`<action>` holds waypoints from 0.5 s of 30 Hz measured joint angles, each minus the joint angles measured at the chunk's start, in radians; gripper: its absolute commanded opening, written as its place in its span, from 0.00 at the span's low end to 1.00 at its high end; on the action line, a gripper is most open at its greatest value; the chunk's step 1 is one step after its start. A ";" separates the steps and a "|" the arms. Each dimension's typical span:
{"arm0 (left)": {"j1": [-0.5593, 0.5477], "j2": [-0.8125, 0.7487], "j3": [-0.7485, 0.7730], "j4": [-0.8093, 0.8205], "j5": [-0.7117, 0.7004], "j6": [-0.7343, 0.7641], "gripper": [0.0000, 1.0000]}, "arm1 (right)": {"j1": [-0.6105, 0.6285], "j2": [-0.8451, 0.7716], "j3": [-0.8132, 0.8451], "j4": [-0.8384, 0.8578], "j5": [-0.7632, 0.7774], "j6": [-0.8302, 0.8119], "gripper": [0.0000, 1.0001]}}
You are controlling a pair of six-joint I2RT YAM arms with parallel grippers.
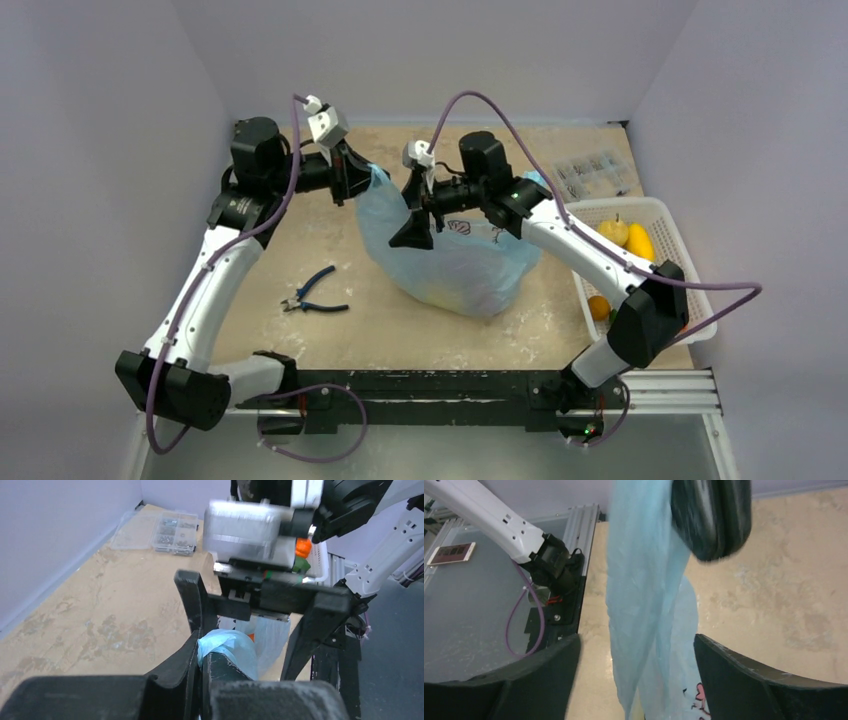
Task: Place the fake fruits into the plastic bag and tie a complex knot
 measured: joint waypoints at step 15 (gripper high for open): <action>0.101 0.016 0.348 -0.485 0.121 0.363 1.00 | 0.000 -0.017 -0.199 0.000 0.018 -0.132 0.00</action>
